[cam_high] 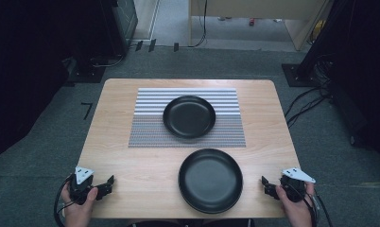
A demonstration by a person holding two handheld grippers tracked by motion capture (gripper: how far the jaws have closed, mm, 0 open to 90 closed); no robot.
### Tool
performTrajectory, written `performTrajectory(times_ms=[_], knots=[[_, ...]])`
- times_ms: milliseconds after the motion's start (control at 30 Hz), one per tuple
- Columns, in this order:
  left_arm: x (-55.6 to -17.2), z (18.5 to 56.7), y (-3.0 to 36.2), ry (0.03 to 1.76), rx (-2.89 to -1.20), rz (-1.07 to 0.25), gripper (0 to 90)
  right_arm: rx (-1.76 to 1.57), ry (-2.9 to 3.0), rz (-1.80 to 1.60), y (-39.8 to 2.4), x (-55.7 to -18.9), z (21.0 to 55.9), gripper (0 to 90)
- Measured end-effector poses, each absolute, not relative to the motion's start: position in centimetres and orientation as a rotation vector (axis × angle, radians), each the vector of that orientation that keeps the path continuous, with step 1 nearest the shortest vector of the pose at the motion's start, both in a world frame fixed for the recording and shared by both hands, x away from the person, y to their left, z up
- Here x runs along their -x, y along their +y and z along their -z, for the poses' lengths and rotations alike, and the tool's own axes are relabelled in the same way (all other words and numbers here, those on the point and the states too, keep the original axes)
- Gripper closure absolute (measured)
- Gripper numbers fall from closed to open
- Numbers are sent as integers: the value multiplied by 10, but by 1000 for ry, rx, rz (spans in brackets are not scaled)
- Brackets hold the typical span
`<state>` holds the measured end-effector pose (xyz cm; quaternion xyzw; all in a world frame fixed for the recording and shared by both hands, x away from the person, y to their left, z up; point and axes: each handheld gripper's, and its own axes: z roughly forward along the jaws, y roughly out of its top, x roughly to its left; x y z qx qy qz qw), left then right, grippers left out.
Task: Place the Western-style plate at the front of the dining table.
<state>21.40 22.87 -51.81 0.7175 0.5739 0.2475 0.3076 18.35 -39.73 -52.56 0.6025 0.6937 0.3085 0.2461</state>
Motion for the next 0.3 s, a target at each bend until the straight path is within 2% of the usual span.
performTrajectory(times_ms=[300], knots=[[-214,518,229,1512,-1900,-653,97,-1640,1908,-843,-397,-184,526,57]])
